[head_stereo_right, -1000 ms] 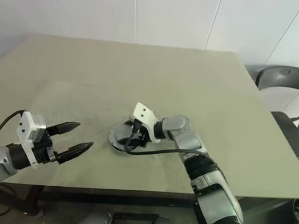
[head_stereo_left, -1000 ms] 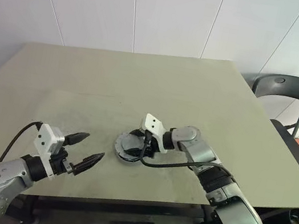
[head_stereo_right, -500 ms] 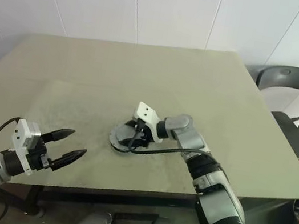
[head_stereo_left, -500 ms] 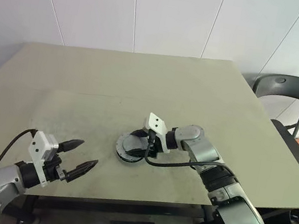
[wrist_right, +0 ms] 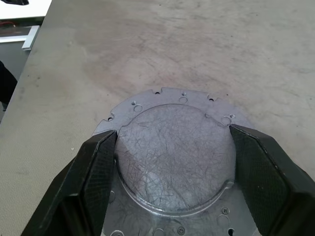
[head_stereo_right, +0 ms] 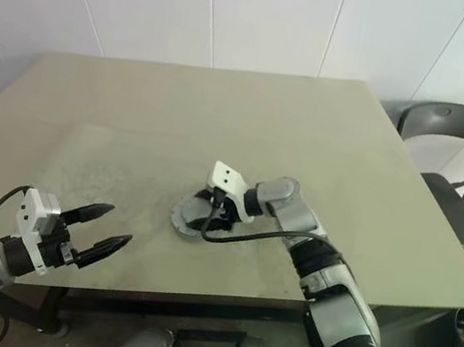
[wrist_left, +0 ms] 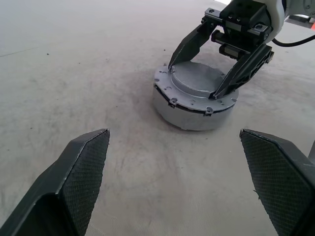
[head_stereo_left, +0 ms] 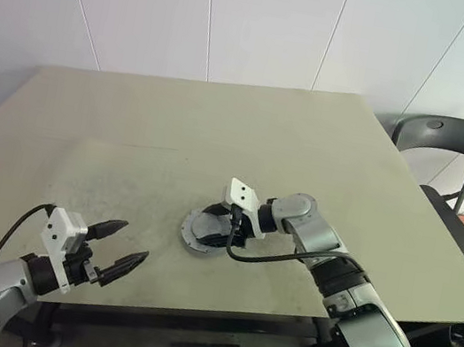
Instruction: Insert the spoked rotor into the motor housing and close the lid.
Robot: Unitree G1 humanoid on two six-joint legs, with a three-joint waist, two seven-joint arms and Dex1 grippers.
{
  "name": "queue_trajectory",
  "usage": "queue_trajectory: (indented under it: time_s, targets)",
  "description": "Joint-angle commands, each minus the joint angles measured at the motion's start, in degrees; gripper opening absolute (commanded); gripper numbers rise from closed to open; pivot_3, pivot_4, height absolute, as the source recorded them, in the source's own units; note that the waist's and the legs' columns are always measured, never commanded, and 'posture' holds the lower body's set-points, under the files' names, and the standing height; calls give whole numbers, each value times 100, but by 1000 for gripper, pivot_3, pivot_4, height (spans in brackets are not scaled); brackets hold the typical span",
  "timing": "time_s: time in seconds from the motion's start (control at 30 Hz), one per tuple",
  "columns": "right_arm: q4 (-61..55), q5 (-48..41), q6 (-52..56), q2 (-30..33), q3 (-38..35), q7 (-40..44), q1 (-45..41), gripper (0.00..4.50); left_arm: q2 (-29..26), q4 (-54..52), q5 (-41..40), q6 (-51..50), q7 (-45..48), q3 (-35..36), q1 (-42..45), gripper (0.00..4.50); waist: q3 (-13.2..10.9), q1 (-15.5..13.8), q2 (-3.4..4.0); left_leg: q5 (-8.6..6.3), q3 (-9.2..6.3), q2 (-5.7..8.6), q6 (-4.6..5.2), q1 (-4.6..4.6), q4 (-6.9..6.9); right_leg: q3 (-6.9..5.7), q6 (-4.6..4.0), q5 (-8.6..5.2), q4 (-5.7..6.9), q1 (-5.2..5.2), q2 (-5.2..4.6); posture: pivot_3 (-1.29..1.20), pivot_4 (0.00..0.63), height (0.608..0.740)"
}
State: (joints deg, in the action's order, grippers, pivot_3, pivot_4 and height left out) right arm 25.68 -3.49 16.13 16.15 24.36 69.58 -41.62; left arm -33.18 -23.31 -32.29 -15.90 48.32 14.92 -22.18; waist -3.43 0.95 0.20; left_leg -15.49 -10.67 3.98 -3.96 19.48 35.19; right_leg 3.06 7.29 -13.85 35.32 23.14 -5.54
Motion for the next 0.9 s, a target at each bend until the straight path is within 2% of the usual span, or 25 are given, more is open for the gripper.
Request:
queue_trajectory:
  time_s: [0.03,0.3,0.7,0.77,0.9]
  targets:
    - [73,55,-87,-39,-55,-11,-192,3223,-27,-107,25,41,-39,46,62,4500,0,0,0,0,0,0,0,-1,0,0,0,0,0,-1,0,0,0,740]
    - [212,112,103,-105,-27,-29,-225,3223,-18,-65,61,58,-93,61,41,4500,0,1,0,0,0,0,0,-3,0,0,0,0,2,-2,0,0,0,740]
    - [263,254,119,1,93,107,-126,3223,84,685,236,617,257,49,40,4500,3,1,3,0,0,0,0,-5,0,0,0,0,5,-2,0,0,0,740]
    - [181,10,568,-125,-82,91,-167,3223,99,781,275,698,288,41,54,4500,4,-3,2,0,0,0,0,-6,1,0,0,0,5,-3,0,0,0,740]
    - [45,-81,515,-163,-134,163,-175,3223,129,890,326,796,327,25,77,4500,4,-1,2,0,-1,0,0,-7,2,0,0,0,7,-4,0,0,0,740]
